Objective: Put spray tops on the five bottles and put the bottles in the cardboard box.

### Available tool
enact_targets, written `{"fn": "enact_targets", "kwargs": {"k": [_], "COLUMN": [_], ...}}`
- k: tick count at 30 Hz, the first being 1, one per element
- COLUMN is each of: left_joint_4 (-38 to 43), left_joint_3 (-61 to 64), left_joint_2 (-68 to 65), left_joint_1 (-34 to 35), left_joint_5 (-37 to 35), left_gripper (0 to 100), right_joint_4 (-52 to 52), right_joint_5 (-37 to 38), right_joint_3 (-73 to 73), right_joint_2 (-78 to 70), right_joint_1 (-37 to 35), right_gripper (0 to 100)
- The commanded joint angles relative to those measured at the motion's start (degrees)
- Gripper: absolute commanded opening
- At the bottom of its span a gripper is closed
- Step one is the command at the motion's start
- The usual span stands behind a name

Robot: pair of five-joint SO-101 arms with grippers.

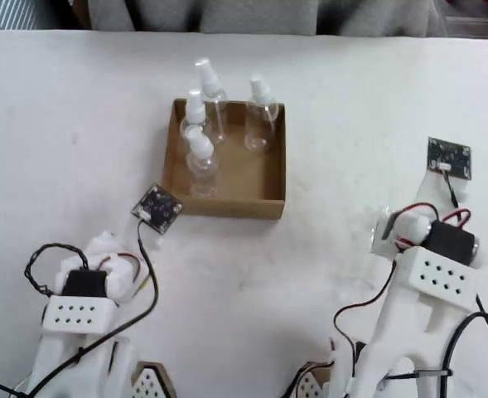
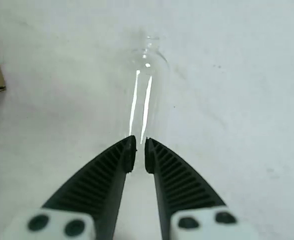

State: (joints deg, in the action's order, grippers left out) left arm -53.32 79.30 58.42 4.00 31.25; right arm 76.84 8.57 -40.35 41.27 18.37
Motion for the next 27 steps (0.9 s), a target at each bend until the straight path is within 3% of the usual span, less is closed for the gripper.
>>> {"fn": "enact_targets", "kwargs": {"k": [1,6,12,23,27], "left_joint_4": [1.1,1.1,2.6,2.6,2.6], "left_joint_3": [-0.4,-0.4,-0.4,-0.4,-0.4], "left_joint_2": [1.2,1.2,1.2,1.2,1.2], "left_joint_1": [0.4,0.2,-0.1,-3.3,-3.3], "left_joint_5": [-0.2,-0.2,-0.5,-0.4,-0.4], "left_gripper": [2,2,2,2,2], "right_joint_4": [-2.0,-5.6,-6.3,-9.9,-10.2], "right_joint_5": [-1.4,-7.6,-14.9,-27.6,-28.4], "right_joint_3": [2.8,3.2,1.8,6.8,9.8], "right_joint_2": [1.2,1.2,0.2,-20.1,-23.3], "right_joint_1": [-2.9,-4.9,-3.6,-2.9,-1.5], "right_gripper": [2.2,2.6,13.5,13.8,13.8]}}
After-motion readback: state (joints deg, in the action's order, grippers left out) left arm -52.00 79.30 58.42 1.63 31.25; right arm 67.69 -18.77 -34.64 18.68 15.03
